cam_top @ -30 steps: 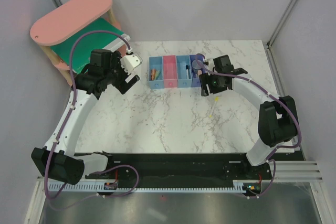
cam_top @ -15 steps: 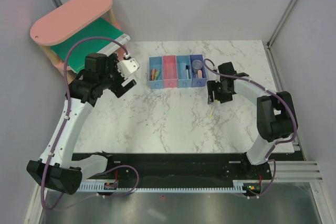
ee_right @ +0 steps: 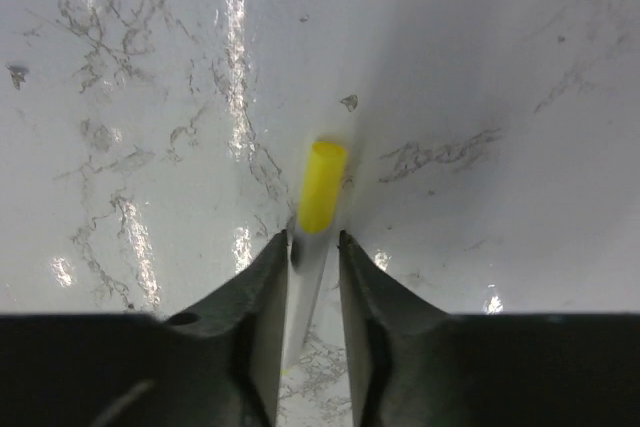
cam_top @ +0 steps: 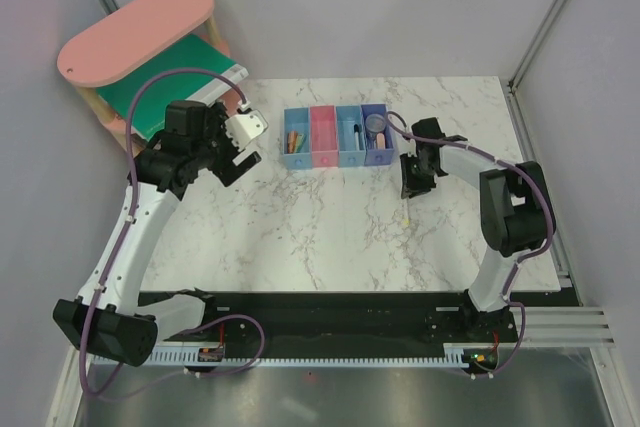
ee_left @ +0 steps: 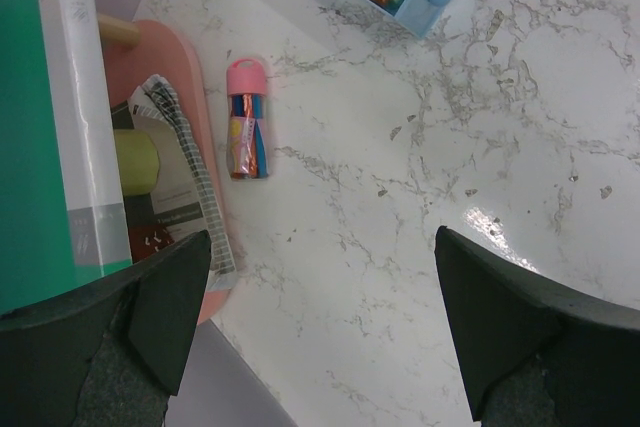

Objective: Sort the stationery into containers
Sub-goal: Pick up the pen from the center of the board, then place the pen in the storage box.

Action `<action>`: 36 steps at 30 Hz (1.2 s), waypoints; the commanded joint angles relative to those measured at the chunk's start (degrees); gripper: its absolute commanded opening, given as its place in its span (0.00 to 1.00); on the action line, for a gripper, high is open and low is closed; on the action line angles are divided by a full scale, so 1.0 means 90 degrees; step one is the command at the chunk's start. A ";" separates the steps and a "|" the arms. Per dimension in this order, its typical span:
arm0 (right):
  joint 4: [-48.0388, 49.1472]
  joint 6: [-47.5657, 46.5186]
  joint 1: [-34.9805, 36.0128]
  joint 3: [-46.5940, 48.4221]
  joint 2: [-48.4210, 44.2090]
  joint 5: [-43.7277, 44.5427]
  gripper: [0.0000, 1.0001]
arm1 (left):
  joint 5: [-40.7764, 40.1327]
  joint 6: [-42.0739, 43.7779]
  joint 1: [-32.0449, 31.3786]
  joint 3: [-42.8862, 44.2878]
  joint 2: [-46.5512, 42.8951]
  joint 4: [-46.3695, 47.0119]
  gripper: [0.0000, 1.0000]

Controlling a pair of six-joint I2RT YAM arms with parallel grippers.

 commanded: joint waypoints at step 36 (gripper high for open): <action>-0.0514 -0.0920 0.0519 0.4882 0.0897 -0.0826 0.00 | -0.0264 -0.0860 0.1140 0.0429 0.2957 0.1531 1.00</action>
